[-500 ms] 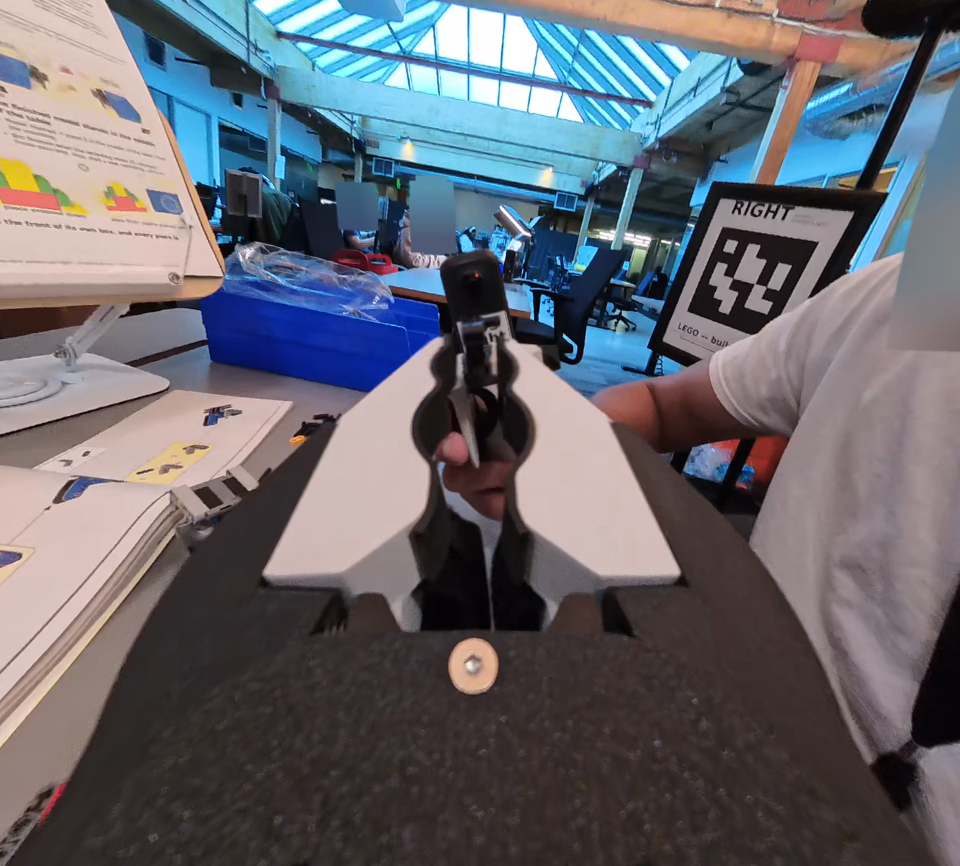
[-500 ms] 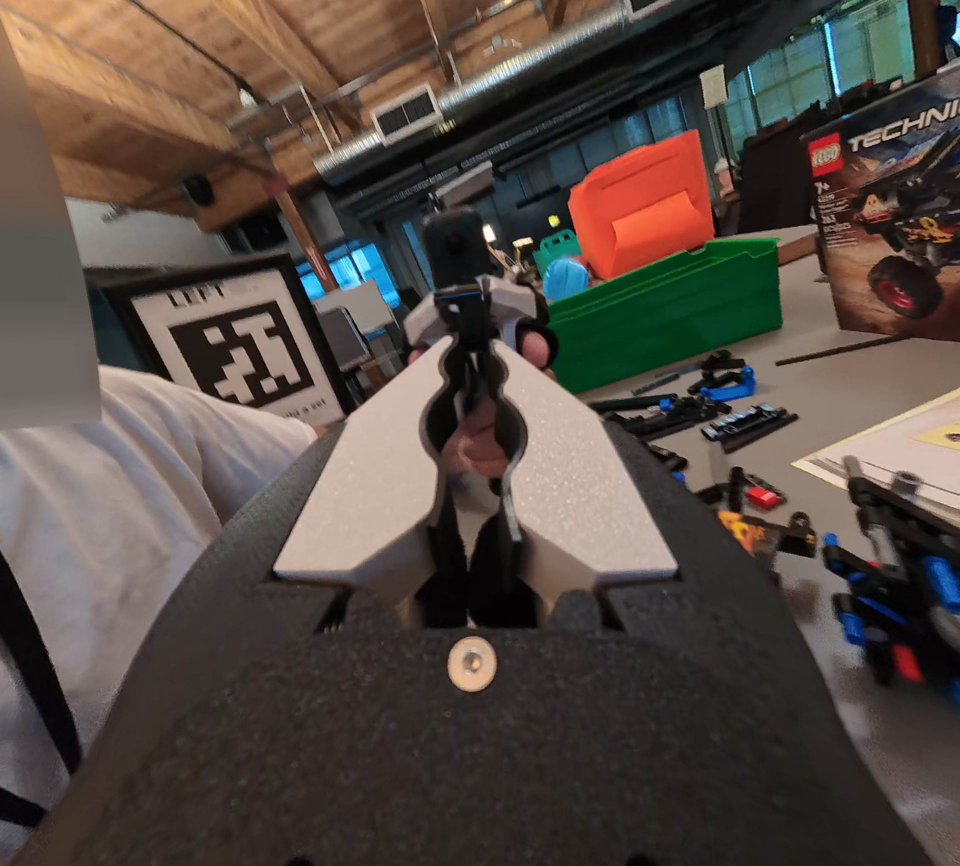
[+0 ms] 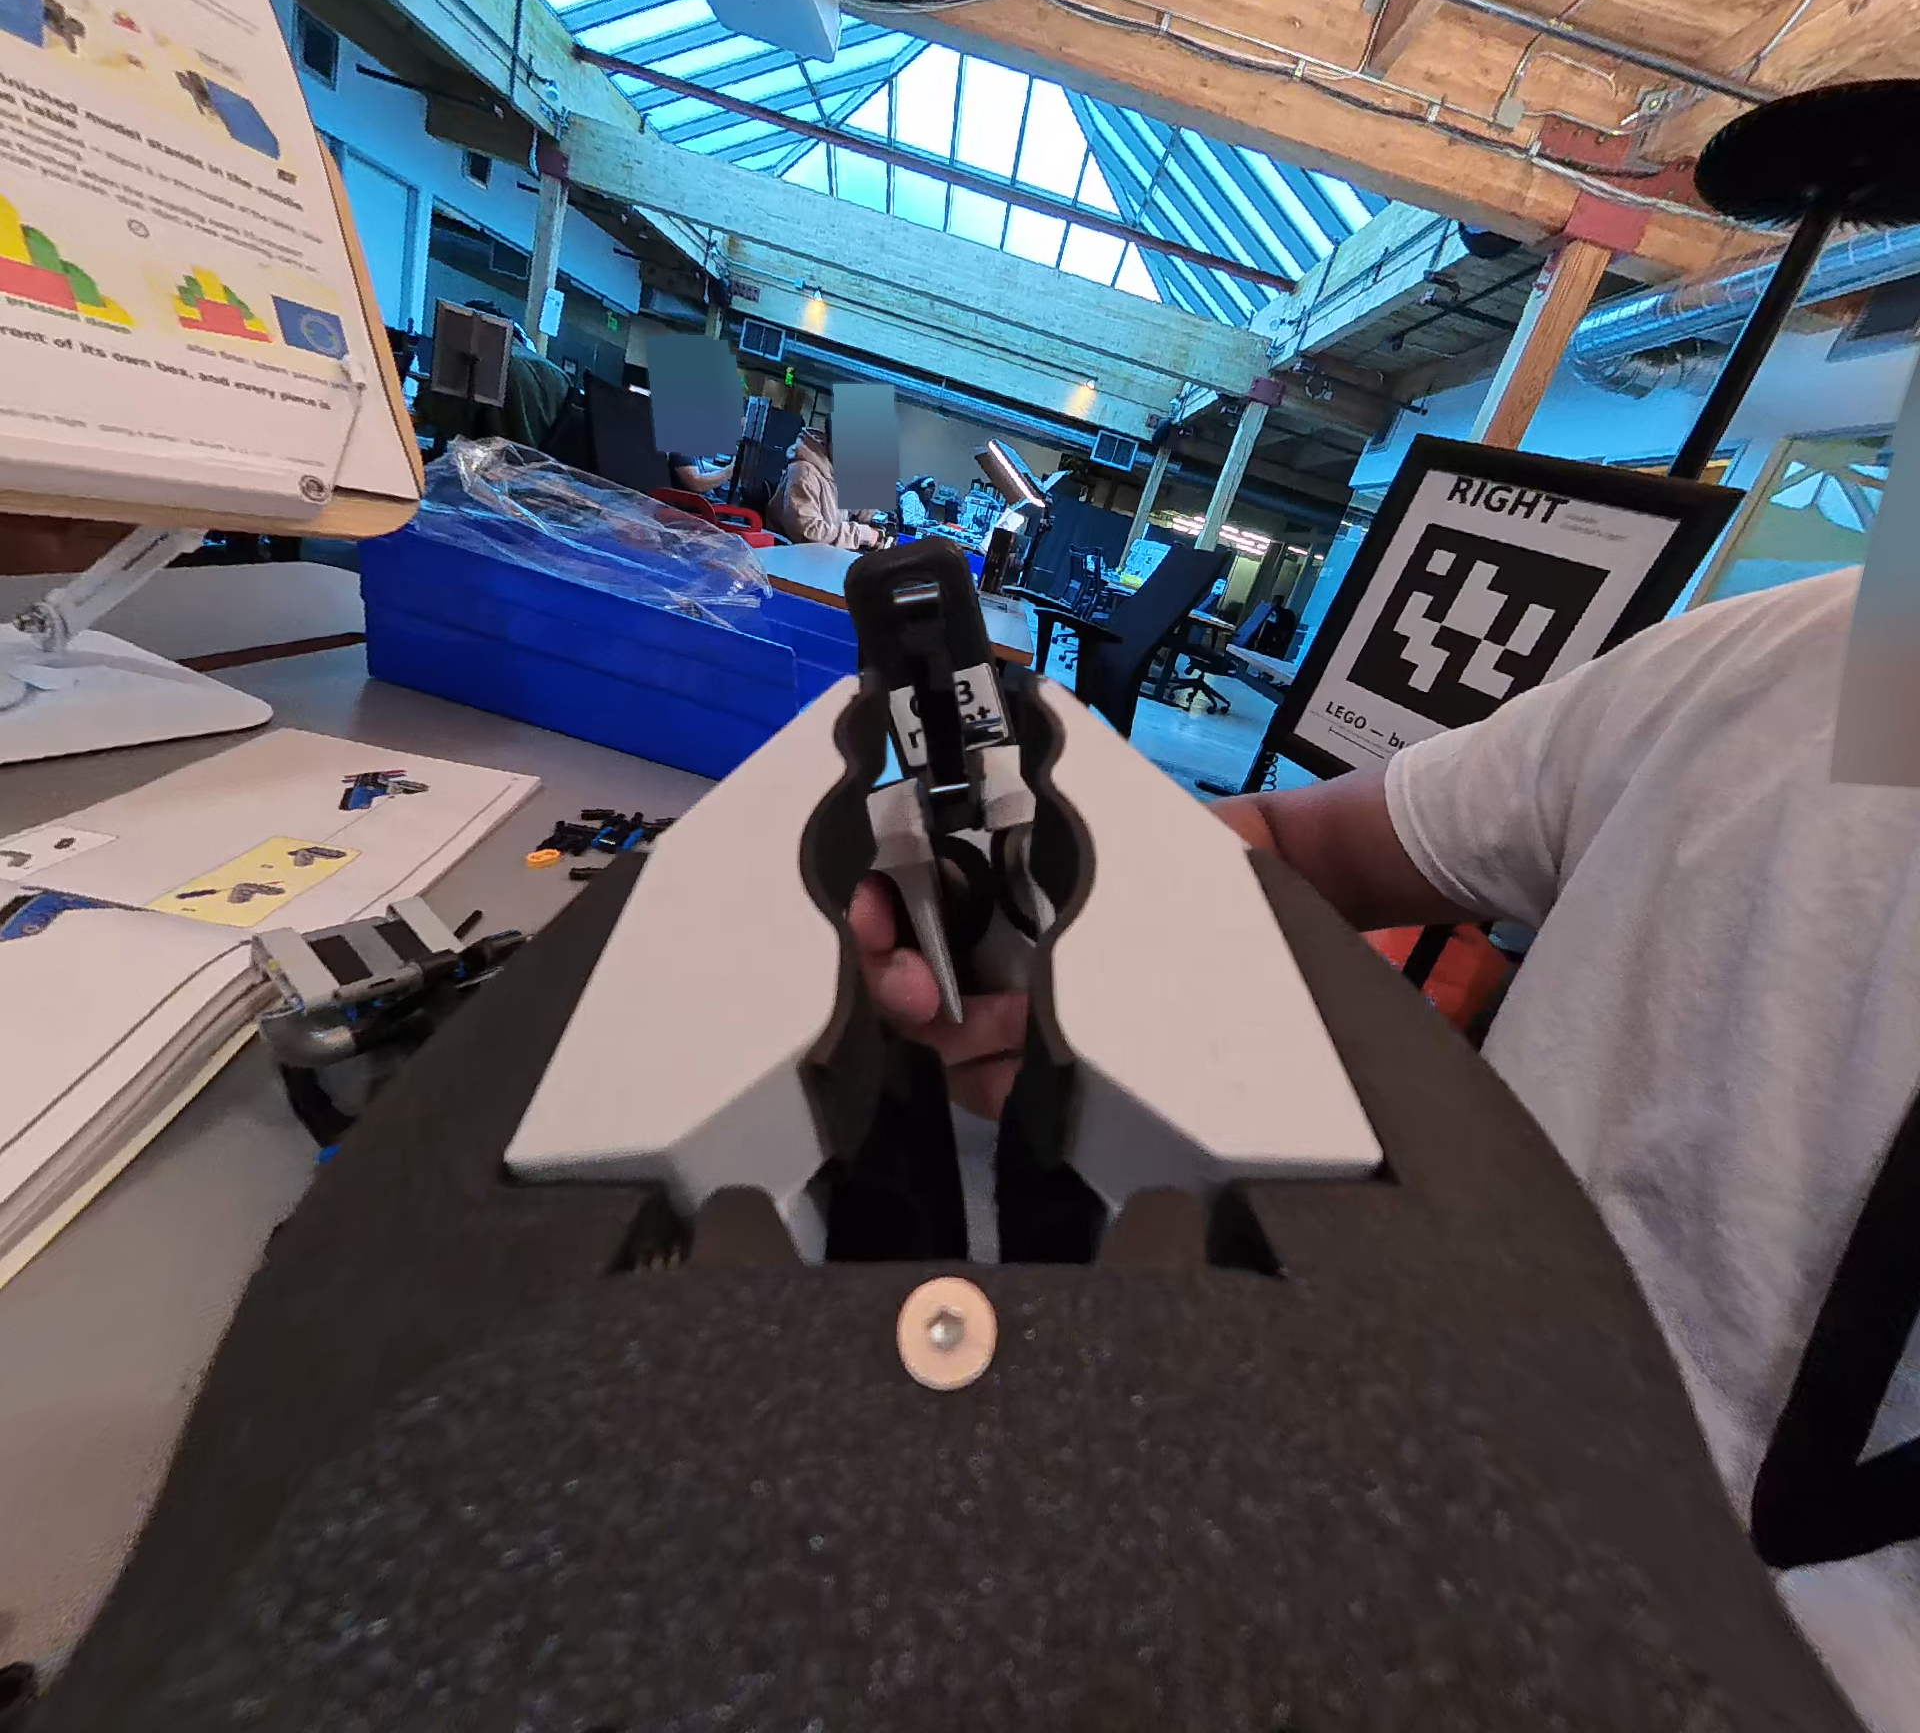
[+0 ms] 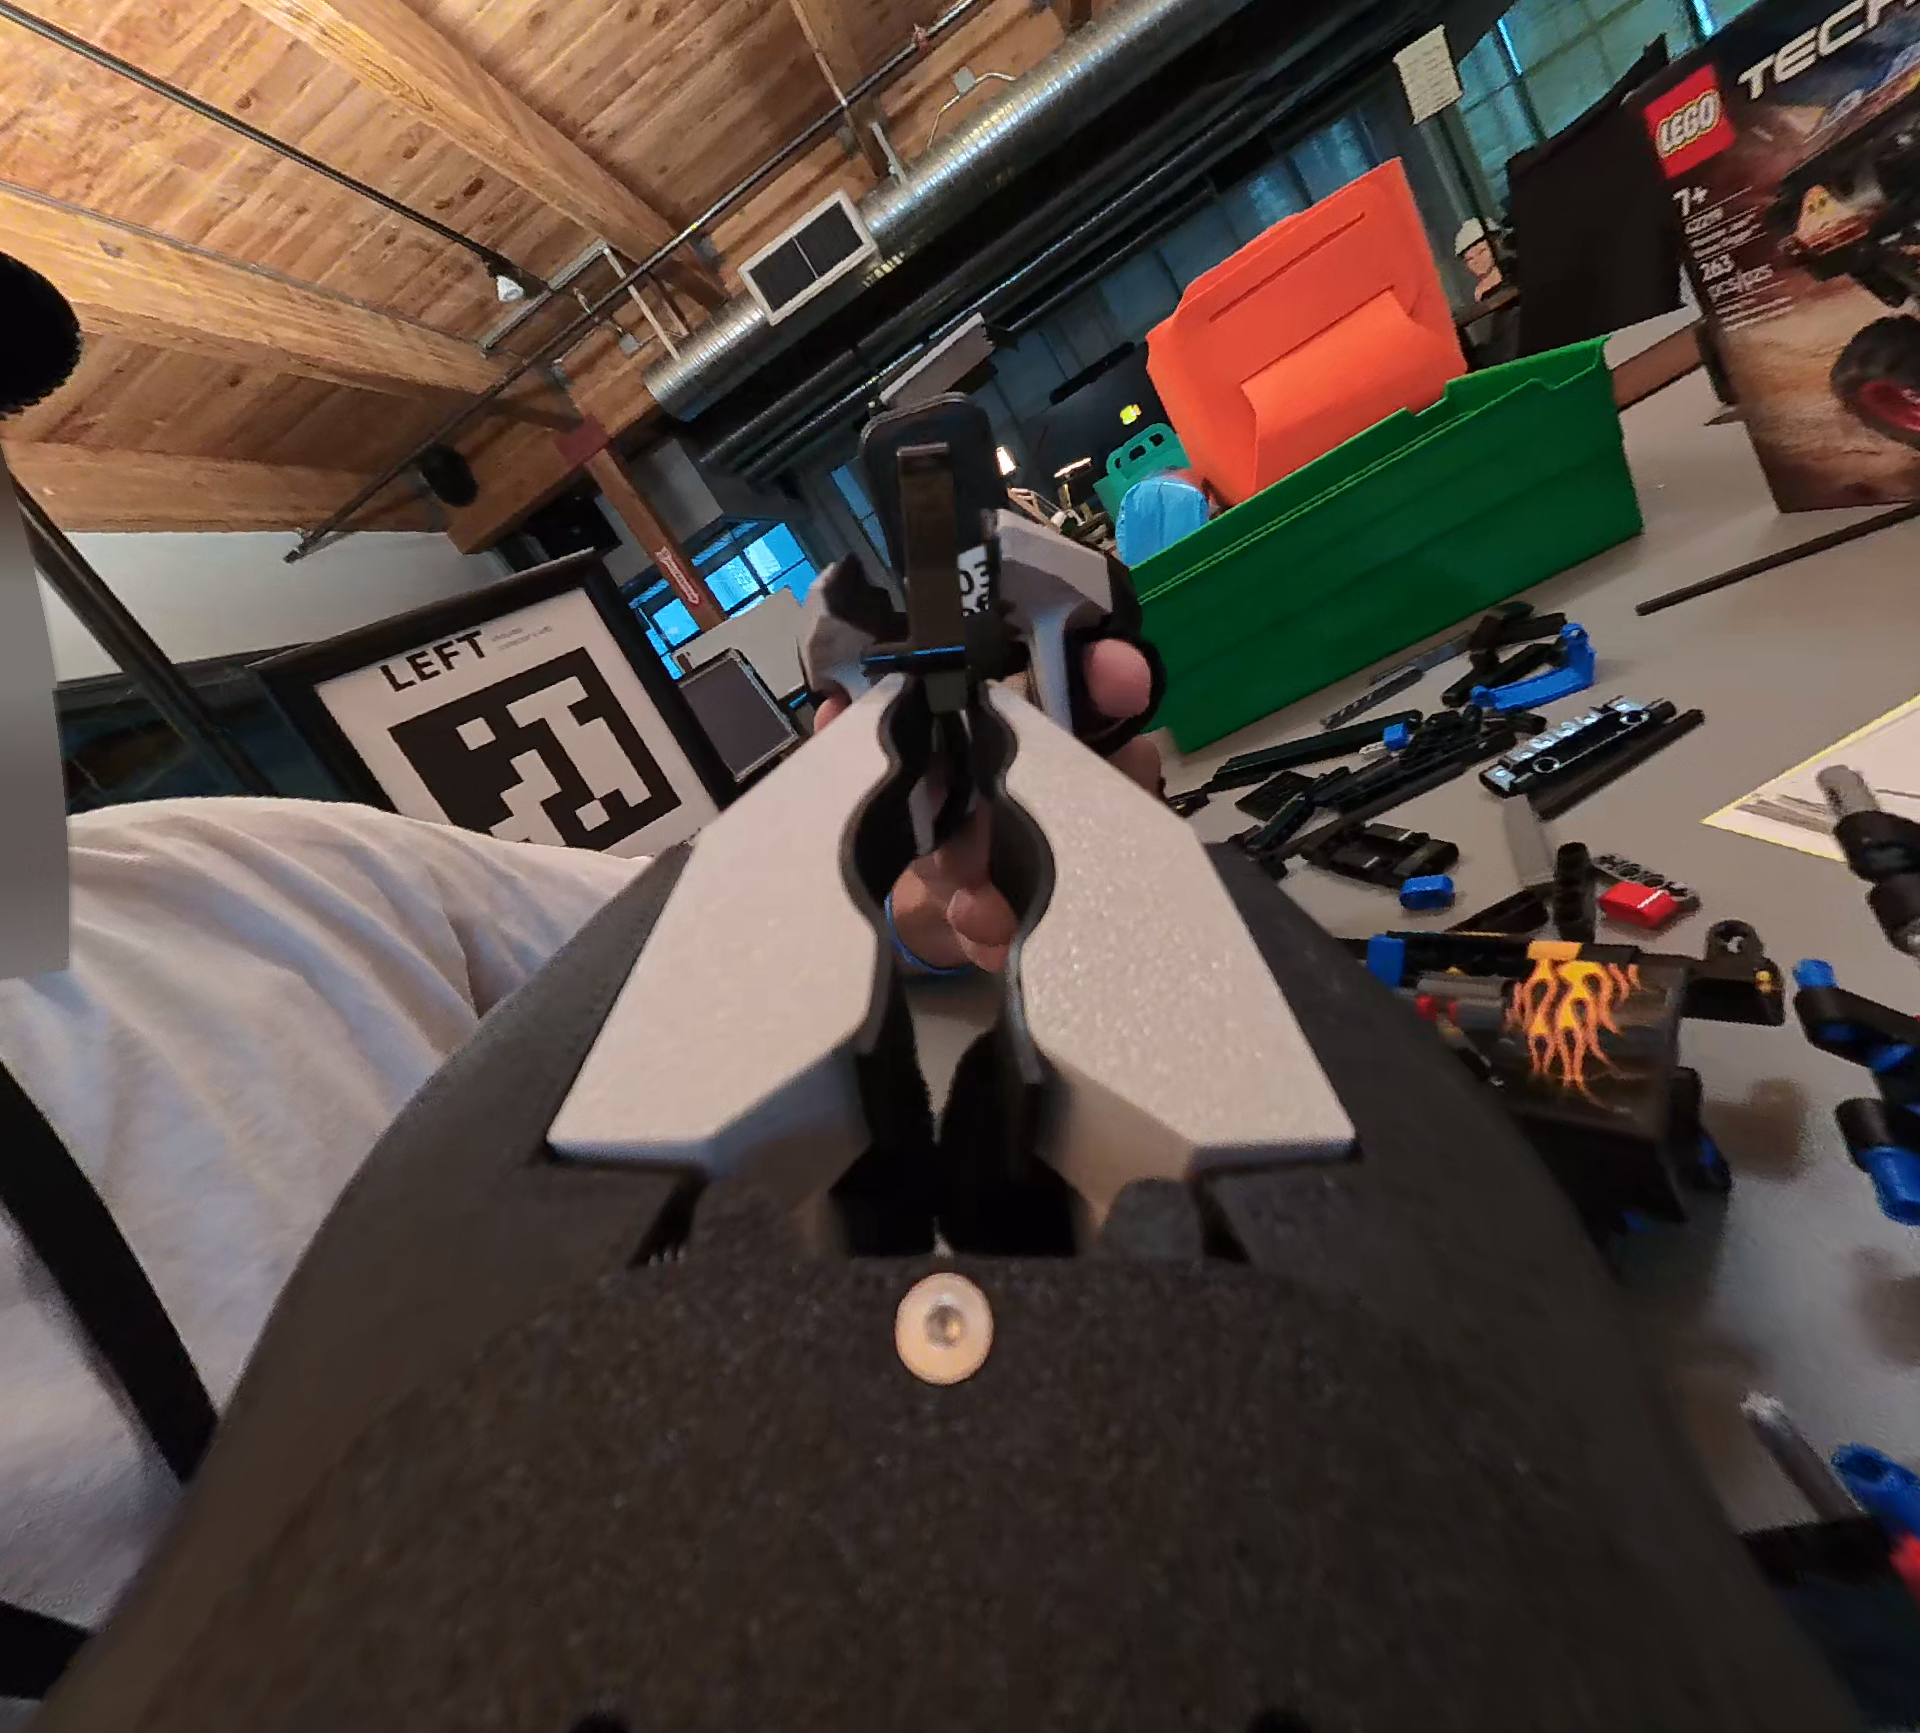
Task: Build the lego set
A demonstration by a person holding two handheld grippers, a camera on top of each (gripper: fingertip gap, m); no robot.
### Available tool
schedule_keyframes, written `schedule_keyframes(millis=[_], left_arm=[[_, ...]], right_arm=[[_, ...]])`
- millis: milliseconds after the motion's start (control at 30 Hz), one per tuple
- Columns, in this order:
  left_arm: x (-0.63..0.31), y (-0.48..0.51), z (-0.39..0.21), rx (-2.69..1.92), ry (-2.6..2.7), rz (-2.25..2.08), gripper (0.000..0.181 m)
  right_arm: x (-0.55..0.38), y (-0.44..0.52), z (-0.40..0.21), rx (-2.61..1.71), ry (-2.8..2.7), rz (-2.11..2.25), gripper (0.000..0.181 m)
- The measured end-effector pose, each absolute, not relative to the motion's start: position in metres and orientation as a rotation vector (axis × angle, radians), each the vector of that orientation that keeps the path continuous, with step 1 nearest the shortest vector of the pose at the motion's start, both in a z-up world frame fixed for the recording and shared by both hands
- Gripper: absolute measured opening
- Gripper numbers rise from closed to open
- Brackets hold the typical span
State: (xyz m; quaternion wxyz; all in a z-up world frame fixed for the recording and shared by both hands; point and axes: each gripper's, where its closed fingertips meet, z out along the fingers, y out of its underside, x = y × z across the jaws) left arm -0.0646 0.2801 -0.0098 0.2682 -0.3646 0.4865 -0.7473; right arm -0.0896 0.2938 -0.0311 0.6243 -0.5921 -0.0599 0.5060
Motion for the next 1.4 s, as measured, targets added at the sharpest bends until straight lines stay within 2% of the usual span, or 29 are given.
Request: schedule_keyframes(millis=[100, 333, 967, 1033, 1067, 1133, 1233, 1300, 1400], left_arm=[[-0.063, 0.279, -0.012, -0.996, 1.314, -2.021, 0.022], [-0.064, 0.277, -0.015, -1.009, 1.351, -2.005, 0.007], [-0.065, 0.279, -0.027, -1.041, 1.468, -1.924, 0.006], [-0.064, 0.29, -0.027, -1.07, 1.467, -1.856, 0.006], [-0.064, 0.299, -0.026, -1.092, 1.458, -1.81, 0.006], [-0.065, 0.323, -0.028, -1.125, 1.44, -1.659, 0.006], [-0.068, 0.366, -0.05, -1.139, 1.461, -1.21, 0.005], [-0.076, 0.383, -0.061, -1.143, 1.479, -1.003, 0.006], [-0.079, 0.387, -0.078, -1.216, 1.503, -0.981, 0.006]], right_arm=[[-0.096, 0.293, -0.032, -1.371, -0.158, 1.167, 0.006], [-0.101, 0.296, -0.041, -1.43, -0.189, 1.119, 0.006], [-0.102, 0.296, -0.048, -1.481, -0.159, 1.209, 0.007], [-0.098, 0.297, -0.05, -1.52, -0.167, 1.19, 0.015], [-0.094, 0.297, -0.048, -1.523, -0.168, 1.17, 0.022], [-0.082, 0.297, -0.045, -1.553, -0.191, 1.077, 0.022], [-0.061, 0.286, -0.034, -1.564, -0.346, 0.782, 0.022], [-0.057, 0.272, -0.062, -1.711, -0.571, 0.509, 0.017], [-0.054, 0.247, -0.133, -1.993, -0.816, 0.3, 0.019]])
